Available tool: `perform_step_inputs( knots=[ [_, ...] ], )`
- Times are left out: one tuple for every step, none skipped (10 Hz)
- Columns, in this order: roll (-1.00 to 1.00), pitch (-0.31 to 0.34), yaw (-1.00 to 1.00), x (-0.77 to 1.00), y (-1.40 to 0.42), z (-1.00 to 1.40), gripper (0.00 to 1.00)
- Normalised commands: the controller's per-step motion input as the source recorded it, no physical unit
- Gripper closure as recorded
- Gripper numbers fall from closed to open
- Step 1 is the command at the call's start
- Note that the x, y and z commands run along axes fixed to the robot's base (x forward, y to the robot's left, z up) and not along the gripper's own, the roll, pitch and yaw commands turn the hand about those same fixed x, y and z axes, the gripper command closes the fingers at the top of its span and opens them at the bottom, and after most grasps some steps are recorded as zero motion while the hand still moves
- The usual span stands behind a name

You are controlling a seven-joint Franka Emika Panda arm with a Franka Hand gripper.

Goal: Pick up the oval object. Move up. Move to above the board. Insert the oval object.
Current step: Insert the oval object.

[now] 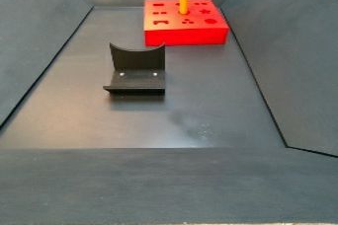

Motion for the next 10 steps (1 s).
perform_step_inputs(
  knots=[
    [0.11,0.009,-0.37,0.21,0.02,-0.29,1.00],
    [0.09,0.053,-0.46,0.26,0.07,-0.29,1.00],
    [0.09,0.059,-0.39,0.15,0.10,-0.23,1.00],
    [0.09,0.011,-0.23,0.00,0.05,-0.18,1.00],
    [0.07,0.000,-0.16,-0.02,0.05,-0.13,1.00],
    [0.02,0.003,-0.11,0.00,0.04,-0.02,1.00],
    [0.00,0.089,-0.18,0.03,0.06,0.07,1.00],
    [0.00,0.116,-0.27,0.02,0.00,0.33,1.00],
    [0.00,0.071,-0.29,0.00,0.00,0.43,1.00],
    [0.00,0.019,-0.27,0.00,0.00,0.51,1.00]
  ],
)
